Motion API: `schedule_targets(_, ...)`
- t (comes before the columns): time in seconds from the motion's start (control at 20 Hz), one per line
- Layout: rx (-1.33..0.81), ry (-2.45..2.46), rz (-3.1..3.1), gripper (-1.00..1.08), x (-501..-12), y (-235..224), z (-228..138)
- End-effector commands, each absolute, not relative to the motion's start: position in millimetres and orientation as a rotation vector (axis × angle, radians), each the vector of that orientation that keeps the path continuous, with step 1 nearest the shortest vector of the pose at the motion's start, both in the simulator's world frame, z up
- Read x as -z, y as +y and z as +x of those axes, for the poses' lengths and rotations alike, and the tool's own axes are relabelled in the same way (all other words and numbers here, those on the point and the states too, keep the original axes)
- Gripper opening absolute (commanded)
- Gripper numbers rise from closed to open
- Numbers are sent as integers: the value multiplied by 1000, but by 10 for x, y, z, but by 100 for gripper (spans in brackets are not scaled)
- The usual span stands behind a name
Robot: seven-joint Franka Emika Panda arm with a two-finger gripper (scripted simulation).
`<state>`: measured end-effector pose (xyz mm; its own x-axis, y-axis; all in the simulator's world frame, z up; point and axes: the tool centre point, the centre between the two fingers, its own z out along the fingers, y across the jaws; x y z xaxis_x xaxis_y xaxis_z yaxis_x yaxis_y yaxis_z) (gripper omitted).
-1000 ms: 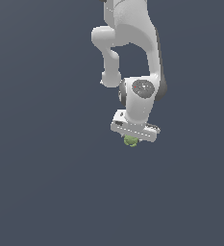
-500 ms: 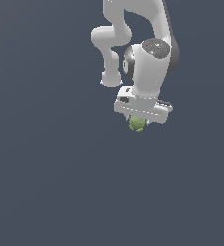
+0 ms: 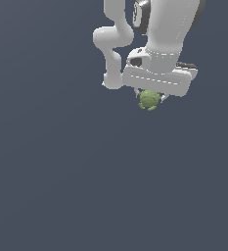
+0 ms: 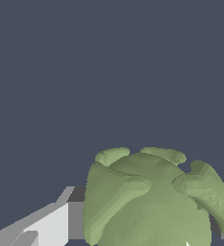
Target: Pick up the object and move it to a goal position.
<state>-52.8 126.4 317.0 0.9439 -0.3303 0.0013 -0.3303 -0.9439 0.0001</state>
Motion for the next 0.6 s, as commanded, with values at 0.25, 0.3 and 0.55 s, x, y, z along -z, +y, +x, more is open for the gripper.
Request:
schedule_targets(0.25, -1, -526, 3096, -100, -3980, 1383, -663)
schedule_targets(0.3, -1, -526, 3096, -100, -4072, 1397, -676)
schedule_targets(0.55, 0, -526, 3097, -100, -4447, 1456, -723)
